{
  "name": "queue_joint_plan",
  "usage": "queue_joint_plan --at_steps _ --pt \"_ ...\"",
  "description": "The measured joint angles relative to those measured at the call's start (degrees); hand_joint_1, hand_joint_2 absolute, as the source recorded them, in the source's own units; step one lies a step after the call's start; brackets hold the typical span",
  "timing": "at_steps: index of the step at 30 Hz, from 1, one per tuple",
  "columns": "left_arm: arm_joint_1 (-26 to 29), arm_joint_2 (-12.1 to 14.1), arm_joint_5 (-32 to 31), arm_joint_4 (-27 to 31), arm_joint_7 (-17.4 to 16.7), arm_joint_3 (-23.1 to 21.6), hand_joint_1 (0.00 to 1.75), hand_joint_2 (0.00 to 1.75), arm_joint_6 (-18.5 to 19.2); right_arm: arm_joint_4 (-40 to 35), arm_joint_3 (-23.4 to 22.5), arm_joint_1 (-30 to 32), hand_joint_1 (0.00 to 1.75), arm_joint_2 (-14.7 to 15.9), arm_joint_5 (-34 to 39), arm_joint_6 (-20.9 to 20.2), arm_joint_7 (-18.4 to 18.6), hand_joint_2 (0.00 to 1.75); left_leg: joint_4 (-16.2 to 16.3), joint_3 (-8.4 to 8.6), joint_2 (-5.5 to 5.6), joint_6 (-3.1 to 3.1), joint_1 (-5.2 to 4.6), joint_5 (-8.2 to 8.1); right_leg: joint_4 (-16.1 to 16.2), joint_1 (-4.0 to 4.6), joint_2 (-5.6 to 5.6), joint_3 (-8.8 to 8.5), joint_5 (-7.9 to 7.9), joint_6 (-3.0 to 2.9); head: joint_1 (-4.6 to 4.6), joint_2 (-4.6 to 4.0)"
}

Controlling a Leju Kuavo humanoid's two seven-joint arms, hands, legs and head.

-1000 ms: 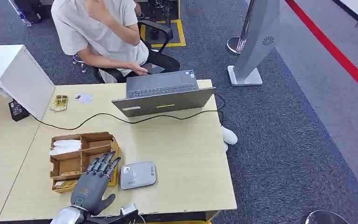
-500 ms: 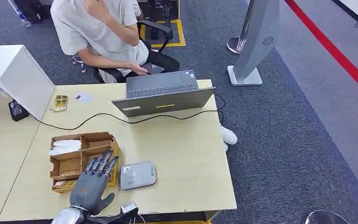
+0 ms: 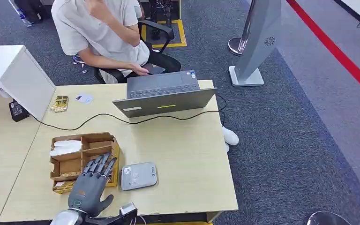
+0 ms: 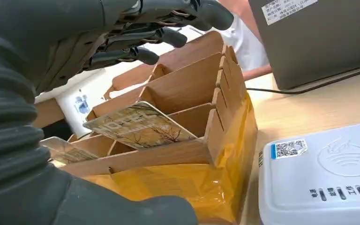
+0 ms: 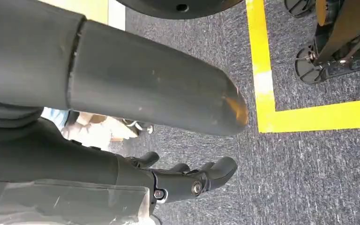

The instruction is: Pass the card to the sensor for recognition and then transmit it.

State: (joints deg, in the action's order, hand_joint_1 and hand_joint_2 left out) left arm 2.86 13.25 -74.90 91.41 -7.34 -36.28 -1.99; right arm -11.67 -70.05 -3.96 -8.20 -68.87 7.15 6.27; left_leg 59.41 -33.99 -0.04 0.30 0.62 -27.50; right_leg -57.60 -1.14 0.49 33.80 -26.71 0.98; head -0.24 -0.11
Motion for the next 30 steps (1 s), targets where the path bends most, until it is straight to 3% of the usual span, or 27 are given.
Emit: queue_joint_plan --at_steps 30 --pt "0.4 -1.0 0.4 0.3 0.3 1.7 0.0 1.75 -0.1 0.0 -0.1 0.0 0.0 0.0 0.0 0.0 -0.2 0.0 0.0 0.0 0.0 0.0 0.0 0.0 0.0 0.0 0.0 0.0 0.0 0.0 -0.02 0.0"
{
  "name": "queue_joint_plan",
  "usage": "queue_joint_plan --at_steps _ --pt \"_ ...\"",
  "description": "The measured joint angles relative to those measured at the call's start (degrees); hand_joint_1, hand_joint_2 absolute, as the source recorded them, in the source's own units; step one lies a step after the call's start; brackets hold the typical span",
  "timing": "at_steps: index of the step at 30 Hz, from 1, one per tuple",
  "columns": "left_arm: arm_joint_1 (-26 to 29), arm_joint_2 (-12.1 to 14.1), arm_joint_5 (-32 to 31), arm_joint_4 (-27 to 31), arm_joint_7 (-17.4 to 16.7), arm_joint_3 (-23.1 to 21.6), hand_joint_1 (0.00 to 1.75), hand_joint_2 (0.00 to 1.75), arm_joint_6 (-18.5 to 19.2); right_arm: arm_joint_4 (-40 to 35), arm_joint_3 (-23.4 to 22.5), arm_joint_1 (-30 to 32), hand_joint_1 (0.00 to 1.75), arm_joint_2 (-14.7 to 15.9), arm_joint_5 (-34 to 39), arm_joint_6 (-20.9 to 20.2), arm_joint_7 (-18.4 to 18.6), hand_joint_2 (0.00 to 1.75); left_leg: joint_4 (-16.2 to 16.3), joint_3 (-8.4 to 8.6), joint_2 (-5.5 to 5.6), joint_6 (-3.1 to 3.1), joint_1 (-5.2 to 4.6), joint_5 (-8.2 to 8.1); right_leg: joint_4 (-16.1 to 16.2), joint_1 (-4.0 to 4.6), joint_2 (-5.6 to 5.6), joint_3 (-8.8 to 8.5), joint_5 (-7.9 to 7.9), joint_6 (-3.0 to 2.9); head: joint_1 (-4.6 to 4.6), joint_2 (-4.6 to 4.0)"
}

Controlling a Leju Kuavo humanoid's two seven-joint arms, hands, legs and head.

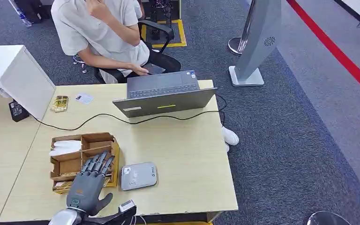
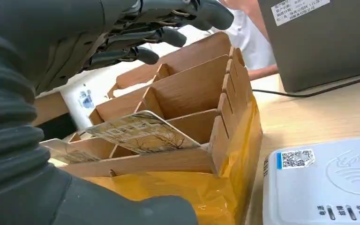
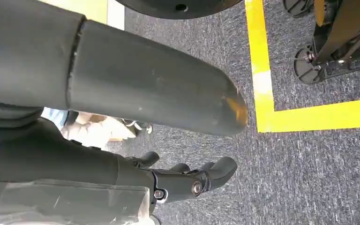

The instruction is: Pass the card to the sensor for recognition and then transmit it.

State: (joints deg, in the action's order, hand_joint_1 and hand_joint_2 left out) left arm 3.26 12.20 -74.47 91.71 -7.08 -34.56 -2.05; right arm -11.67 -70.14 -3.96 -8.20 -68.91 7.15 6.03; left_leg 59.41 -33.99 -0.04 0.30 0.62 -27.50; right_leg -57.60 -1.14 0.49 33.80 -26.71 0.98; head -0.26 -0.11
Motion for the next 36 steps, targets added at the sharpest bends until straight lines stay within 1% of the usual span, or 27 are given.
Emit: queue_joint_plan --at_steps 14,27,28,32,33,36 --pt "0.0 -0.2 0.4 0.4 0.0 1.3 0.0 1.75 0.0 0.0 0.0 0.0 0.0 0.0 0.0 0.0 0.0 0.0 0.0 0.0 0.0 0.0 0.0 0.0 0.0 0.0 0.0 0.0 0.0 0.0 0.0 -0.02" --pt "0.0 -0.4 0.7 0.8 0.0 1.5 0.0 1.75 -0.1 0.0 0.0 0.0 0.0 0.0 0.0 0.0 0.0 0.0 0.0 0.0 0.0 0.0 0.0 0.0 0.0 0.0 0.0 0.0 0.0 0.0 0.02 0.0" --pt "0.0 -0.4 0.7 0.8 0.0 1.6 0.24 1.75 -0.1 0.0 0.0 0.0 0.0 0.0 0.0 0.0 0.0 0.0 0.0 0.0 0.0 0.0 0.0 0.0 0.0 0.0 0.0 0.0 0.0 0.0 0.0 -0.02" --pt "0.0 -0.5 0.7 0.8 0.0 1.8 0.24 1.75 -0.1 0.0 0.0 0.0 0.0 0.0 0.0 0.0 0.0 0.0 0.0 0.0 0.0 0.0 0.0 0.0 0.0 0.0 0.0 0.0 0.0 0.0 0.02 0.0" --pt "0.0 -0.5 0.8 0.8 0.0 1.9 1.75 1.75 -0.1 0.0 0.0 0.0 0.0 0.0 0.0 0.0 0.0 0.0 0.0 0.0 0.0 0.0 0.0 0.0 0.0 0.0 0.0 0.0 0.0 0.0 0.0 0.0" --pt "0.0 -0.5 0.9 0.8 0.1 2.0 1.75 1.75 0.0 0.0 0.0 0.0 0.0 0.0 0.0 0.0 0.0 0.0 0.0 0.0 0.0 0.0 0.0 0.0 0.0 0.0 0.0 -0.01 0.0 0.0 0.0 0.0"
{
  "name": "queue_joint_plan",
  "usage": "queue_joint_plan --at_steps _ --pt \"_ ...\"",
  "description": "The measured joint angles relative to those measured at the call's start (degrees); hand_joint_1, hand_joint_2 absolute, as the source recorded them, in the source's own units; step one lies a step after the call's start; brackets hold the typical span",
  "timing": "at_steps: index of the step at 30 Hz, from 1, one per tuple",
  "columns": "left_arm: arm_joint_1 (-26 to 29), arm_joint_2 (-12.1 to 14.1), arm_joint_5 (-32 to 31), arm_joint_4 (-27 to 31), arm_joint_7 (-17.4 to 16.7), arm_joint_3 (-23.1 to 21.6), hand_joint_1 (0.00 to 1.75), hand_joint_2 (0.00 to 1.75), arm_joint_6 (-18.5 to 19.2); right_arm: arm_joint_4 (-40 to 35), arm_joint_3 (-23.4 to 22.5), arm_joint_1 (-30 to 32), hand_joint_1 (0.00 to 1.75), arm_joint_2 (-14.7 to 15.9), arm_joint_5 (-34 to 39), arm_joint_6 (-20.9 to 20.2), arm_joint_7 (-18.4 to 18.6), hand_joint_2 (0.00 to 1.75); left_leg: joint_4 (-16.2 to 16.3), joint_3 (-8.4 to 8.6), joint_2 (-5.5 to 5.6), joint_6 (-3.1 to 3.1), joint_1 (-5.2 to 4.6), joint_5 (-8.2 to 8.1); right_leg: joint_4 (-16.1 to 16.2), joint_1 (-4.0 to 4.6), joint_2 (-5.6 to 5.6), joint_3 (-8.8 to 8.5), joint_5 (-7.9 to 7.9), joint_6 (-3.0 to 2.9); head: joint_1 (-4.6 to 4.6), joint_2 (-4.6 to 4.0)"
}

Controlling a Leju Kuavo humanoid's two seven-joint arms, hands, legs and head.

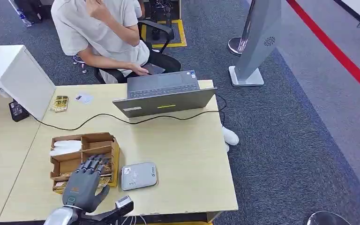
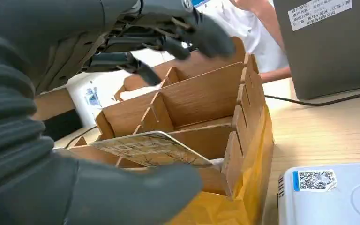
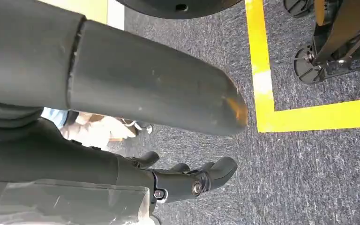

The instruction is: Pass the card to the sensor for recognition and then transmit it.

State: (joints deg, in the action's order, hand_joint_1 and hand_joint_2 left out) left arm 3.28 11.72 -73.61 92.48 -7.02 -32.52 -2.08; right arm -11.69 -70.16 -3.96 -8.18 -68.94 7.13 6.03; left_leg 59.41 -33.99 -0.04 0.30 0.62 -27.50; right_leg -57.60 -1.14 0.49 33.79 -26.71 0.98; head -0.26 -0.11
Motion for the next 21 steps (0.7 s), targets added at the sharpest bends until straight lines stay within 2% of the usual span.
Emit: queue_joint_plan --at_steps 21 --pt "-0.1 0.3 1.5 0.0 1.2 0.3 1.75 1.75 1.4 -0.1 0.0 0.0 0.0 0.0 -0.1 0.0 0.0 0.0 0.0 0.0 0.0 0.0 0.0 0.0 0.0 0.0 0.01 0.01 0.0 0.0 0.0 0.0"
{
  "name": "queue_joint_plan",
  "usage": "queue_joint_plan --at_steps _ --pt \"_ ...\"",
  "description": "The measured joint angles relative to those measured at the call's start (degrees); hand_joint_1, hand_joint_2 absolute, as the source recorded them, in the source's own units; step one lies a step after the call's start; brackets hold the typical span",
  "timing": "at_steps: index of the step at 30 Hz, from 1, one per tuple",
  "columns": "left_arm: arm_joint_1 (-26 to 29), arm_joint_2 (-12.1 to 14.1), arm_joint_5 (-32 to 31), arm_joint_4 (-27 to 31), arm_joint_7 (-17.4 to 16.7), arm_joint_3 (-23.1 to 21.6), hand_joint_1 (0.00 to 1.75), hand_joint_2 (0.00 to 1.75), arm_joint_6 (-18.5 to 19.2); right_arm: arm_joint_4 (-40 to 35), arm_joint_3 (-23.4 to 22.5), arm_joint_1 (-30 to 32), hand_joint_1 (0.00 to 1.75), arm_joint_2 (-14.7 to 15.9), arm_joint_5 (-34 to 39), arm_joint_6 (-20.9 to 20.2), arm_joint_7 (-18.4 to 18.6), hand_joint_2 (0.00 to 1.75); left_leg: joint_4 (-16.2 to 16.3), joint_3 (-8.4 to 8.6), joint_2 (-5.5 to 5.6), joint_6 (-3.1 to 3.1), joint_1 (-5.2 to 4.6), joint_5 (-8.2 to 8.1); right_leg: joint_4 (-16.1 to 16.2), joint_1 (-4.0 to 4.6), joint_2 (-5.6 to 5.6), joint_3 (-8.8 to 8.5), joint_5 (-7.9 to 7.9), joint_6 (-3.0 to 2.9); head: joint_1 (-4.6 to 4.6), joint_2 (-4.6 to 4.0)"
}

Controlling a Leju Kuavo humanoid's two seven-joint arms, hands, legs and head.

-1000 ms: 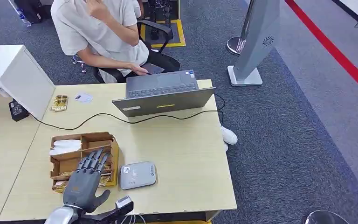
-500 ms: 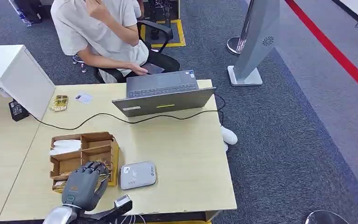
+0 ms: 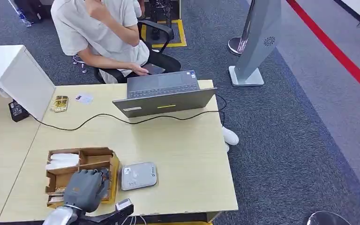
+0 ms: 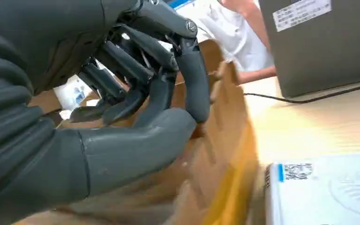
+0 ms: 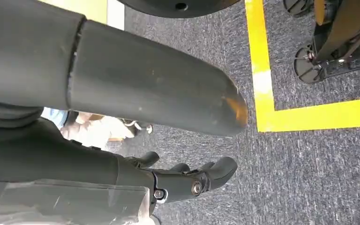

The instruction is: Pass the card to the sensor for recognition and then transmit it.

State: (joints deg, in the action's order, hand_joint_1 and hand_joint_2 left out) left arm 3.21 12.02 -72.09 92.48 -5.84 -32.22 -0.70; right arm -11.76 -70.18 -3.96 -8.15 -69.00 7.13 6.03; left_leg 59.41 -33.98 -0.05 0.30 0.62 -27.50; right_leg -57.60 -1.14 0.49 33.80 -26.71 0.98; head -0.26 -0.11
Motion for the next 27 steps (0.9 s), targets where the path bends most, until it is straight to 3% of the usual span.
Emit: queue_joint_plan --at_steps 9,27 --pt "-0.1 0.0 2.0 0.0 1.3 0.0 1.75 1.75 -0.7 -0.1 0.0 0.0 0.0 0.1 -0.2 0.0 0.0 0.0 0.0 0.01 0.0 0.0 0.0 0.0 0.0 0.0 0.0 0.0 0.0 0.0 0.02 0.0" --pt "-0.7 -0.7 0.4 1.7 0.3 0.0 1.75 1.75 -1.3 -0.2 -0.1 0.0 0.0 0.1 -0.2 0.0 -0.4 0.0 0.0 0.01 0.0 0.0 0.0 0.0 0.0 0.0 0.0 -0.01 0.0 0.0 0.0 0.0"
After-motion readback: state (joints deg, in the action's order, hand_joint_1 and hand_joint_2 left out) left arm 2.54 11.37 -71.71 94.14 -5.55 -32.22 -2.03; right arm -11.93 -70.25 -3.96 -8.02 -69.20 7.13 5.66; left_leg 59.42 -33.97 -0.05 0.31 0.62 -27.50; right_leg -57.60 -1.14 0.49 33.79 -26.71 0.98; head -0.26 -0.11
